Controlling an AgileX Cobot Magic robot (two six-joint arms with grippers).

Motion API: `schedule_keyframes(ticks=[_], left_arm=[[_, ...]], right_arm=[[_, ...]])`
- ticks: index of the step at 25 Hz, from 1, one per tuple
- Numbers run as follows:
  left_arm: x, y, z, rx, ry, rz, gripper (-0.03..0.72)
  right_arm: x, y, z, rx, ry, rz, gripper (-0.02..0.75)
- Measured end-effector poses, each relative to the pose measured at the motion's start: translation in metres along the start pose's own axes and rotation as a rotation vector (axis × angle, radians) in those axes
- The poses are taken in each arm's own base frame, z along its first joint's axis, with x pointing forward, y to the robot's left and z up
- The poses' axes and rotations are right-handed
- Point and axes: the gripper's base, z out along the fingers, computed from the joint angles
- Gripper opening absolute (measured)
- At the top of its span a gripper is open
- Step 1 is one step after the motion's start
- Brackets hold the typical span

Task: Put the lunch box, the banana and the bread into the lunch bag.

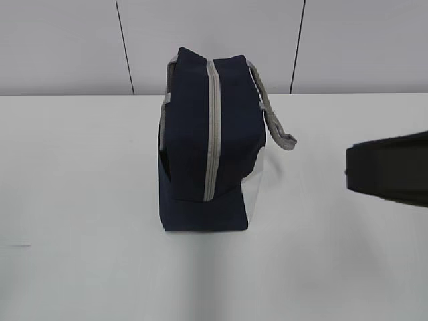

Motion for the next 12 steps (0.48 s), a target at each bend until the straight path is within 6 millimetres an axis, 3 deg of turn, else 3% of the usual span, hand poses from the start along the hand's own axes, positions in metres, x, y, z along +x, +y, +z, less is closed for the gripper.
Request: schedule_keyframes(ticks=[5,12], left_arm=[[0.000,0.000,0.000,0.000,-0.004,0.000,0.302],[0.000,0.000,0.000,0.000,-0.004,0.000,0.300]], right_arm=[[0.010,-0.011,-0.001,0.092,-0.064,0.058,0.460],[0.021,-0.055,-0.003,0.405,-0.243,0.155,0.459]])
